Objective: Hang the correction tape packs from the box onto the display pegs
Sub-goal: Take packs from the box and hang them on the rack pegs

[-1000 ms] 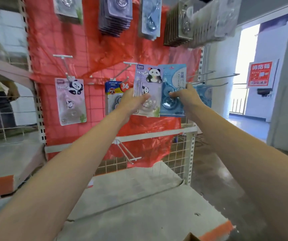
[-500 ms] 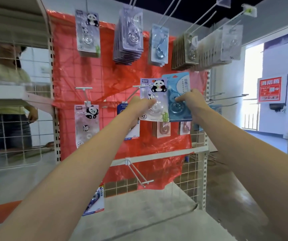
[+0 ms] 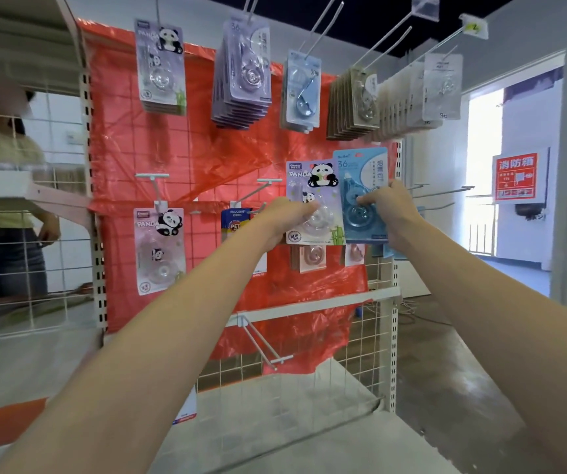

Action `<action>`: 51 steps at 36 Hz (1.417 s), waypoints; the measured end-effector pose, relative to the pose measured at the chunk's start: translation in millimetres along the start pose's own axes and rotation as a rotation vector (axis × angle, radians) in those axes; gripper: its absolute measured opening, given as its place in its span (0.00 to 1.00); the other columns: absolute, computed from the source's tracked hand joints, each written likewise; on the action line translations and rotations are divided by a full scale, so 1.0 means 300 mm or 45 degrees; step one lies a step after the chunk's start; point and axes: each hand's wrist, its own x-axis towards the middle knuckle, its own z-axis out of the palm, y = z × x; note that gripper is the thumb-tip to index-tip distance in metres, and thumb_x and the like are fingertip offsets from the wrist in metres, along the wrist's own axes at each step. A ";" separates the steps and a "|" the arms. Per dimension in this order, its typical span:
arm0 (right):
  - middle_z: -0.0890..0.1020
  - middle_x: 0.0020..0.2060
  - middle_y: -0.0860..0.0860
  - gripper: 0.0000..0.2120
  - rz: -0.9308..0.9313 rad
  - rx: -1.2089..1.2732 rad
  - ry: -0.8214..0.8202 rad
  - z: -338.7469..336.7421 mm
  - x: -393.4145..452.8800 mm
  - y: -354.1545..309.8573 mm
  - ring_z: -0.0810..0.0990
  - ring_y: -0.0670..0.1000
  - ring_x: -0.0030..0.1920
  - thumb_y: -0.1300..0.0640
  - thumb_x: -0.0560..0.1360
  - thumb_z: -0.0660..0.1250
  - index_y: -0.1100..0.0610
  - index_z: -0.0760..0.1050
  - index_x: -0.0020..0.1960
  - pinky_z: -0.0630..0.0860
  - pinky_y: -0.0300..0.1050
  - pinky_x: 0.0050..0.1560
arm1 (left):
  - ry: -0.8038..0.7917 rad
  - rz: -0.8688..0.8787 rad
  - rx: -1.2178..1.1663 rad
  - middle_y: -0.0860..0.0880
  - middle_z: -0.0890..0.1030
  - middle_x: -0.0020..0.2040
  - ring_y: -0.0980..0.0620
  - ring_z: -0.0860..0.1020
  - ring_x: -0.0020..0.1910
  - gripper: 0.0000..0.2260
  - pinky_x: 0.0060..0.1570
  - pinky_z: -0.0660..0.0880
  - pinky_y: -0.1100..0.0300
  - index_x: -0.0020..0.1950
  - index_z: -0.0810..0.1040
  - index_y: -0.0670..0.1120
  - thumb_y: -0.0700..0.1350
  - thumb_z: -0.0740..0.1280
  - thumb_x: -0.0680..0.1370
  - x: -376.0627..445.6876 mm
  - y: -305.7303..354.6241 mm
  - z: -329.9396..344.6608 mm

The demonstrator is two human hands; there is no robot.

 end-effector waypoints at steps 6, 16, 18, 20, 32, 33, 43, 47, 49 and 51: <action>0.78 0.56 0.57 0.15 0.005 0.092 -0.001 -0.045 0.017 0.021 0.78 0.58 0.58 0.69 0.69 0.68 0.54 0.68 0.49 0.75 0.61 0.60 | 0.021 0.115 -0.039 0.44 0.72 0.69 0.46 0.71 0.66 0.27 0.67 0.67 0.51 0.73 0.65 0.40 0.49 0.68 0.78 0.011 0.008 0.041; 0.78 0.56 0.59 0.19 -0.029 0.165 -0.083 -0.023 0.147 -0.011 0.80 0.60 0.56 0.71 0.70 0.68 0.61 0.68 0.58 0.78 0.60 0.57 | 0.246 0.217 -0.100 0.45 0.77 0.54 0.49 0.74 0.52 0.11 0.40 0.67 0.62 0.59 0.74 0.41 0.43 0.66 0.78 0.123 0.088 0.047; 0.79 0.54 0.59 0.20 -0.003 0.148 -0.072 -0.017 0.212 -0.052 0.80 0.60 0.55 0.70 0.69 0.69 0.62 0.68 0.59 0.77 0.61 0.57 | 0.256 0.168 -0.122 0.45 0.75 0.48 0.50 0.72 0.47 0.02 0.38 0.65 0.62 0.49 0.74 0.44 0.41 0.66 0.78 0.168 0.144 0.038; 0.79 0.53 0.59 0.20 0.028 0.111 -0.088 -0.005 0.278 -0.104 0.80 0.60 0.54 0.70 0.69 0.69 0.62 0.68 0.58 0.77 0.61 0.57 | 0.290 0.122 -0.122 0.45 0.75 0.51 0.50 0.72 0.48 0.04 0.38 0.66 0.63 0.51 0.74 0.44 0.42 0.66 0.77 0.201 0.200 0.026; 0.78 0.54 0.53 0.18 0.286 0.036 -0.303 0.158 0.504 -0.459 0.78 0.54 0.55 0.69 0.72 0.67 0.59 0.67 0.59 0.77 0.55 0.57 | 0.369 -0.157 -0.156 0.49 0.76 0.50 0.52 0.74 0.46 0.15 0.39 0.69 0.63 0.61 0.72 0.43 0.45 0.69 0.77 0.349 0.534 -0.195; 0.77 0.54 0.53 0.19 0.309 0.026 -0.303 0.170 0.513 -0.489 0.78 0.52 0.53 0.69 0.73 0.67 0.60 0.67 0.60 0.77 0.51 0.54 | 0.365 -0.190 -0.142 0.48 0.77 0.52 0.51 0.74 0.47 0.15 0.40 0.69 0.61 0.61 0.72 0.43 0.45 0.69 0.76 0.353 0.569 -0.220; 0.77 0.57 0.55 0.18 0.554 -0.080 -0.357 0.212 0.475 -0.798 0.74 0.52 0.54 0.66 0.72 0.68 0.59 0.67 0.59 0.68 0.43 0.41 | 0.162 -0.504 -0.227 0.44 0.76 0.64 0.47 0.75 0.62 0.26 0.60 0.70 0.52 0.69 0.68 0.40 0.37 0.70 0.73 0.271 0.827 -0.390; 0.76 0.55 0.54 0.17 0.644 -0.105 -0.359 0.202 0.425 -0.883 0.73 0.51 0.52 0.66 0.73 0.69 0.58 0.67 0.57 0.68 0.46 0.48 | 0.052 -0.500 -0.251 0.50 0.80 0.46 0.53 0.79 0.46 0.13 0.46 0.76 0.62 0.49 0.73 0.48 0.29 0.64 0.76 0.204 0.893 -0.429; 0.76 0.54 0.54 0.17 0.664 -0.094 -0.344 0.199 0.395 -0.922 0.73 0.50 0.49 0.66 0.73 0.68 0.59 0.66 0.57 0.68 0.45 0.44 | 0.010 -0.489 -0.259 0.49 0.80 0.45 0.52 0.80 0.43 0.13 0.43 0.77 0.63 0.49 0.73 0.47 0.29 0.65 0.75 0.170 0.921 -0.447; 0.75 0.52 0.54 0.17 0.669 -0.075 -0.333 0.196 0.365 -0.957 0.73 0.47 0.45 0.67 0.73 0.68 0.59 0.66 0.57 0.66 0.43 0.39 | -0.017 -0.471 -0.248 0.47 0.80 0.46 0.52 0.79 0.43 0.12 0.45 0.77 0.62 0.50 0.73 0.46 0.29 0.65 0.75 0.146 0.940 -0.465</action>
